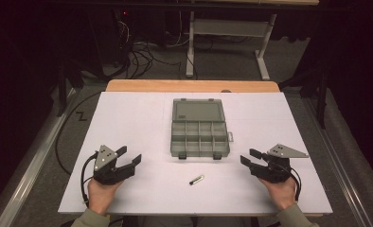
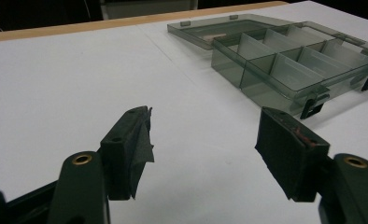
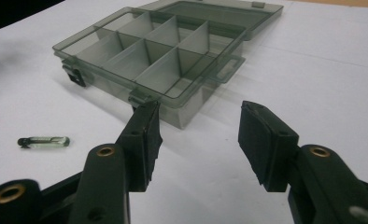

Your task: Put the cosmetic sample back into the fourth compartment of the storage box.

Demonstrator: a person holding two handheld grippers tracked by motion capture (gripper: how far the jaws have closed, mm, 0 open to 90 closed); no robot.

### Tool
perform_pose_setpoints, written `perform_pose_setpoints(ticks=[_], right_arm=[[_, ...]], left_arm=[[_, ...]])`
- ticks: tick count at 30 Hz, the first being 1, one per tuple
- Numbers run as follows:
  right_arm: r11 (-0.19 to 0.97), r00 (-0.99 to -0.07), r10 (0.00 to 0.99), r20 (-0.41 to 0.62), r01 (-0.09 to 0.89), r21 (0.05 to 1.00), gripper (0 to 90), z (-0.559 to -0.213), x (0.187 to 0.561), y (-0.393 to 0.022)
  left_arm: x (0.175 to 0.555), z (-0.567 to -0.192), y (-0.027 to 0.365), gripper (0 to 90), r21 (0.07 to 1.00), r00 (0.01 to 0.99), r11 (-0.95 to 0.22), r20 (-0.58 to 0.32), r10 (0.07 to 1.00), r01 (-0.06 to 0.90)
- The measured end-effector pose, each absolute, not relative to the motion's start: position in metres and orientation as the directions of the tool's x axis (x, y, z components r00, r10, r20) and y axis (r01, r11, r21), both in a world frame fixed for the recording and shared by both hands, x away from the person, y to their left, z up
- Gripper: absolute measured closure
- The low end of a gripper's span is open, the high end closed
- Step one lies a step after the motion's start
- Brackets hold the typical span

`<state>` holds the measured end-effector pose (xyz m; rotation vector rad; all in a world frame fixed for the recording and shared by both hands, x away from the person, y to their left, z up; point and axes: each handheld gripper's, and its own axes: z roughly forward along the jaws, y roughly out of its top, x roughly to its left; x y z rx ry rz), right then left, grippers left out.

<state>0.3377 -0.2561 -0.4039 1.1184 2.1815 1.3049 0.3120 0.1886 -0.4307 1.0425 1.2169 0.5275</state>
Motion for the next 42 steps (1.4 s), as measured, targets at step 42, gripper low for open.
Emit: perform_pose_setpoints(ticks=[42], right_arm=[[0.513, -0.775, 0.630, 0.046, 0.460, 0.725, 61.6, -0.395, 0.340, -0.190]], left_arm=[[0.315, -0.433, 0.184, 33.4, 0.880, 0.319, 0.441, -0.475, 0.820, 0.177]])
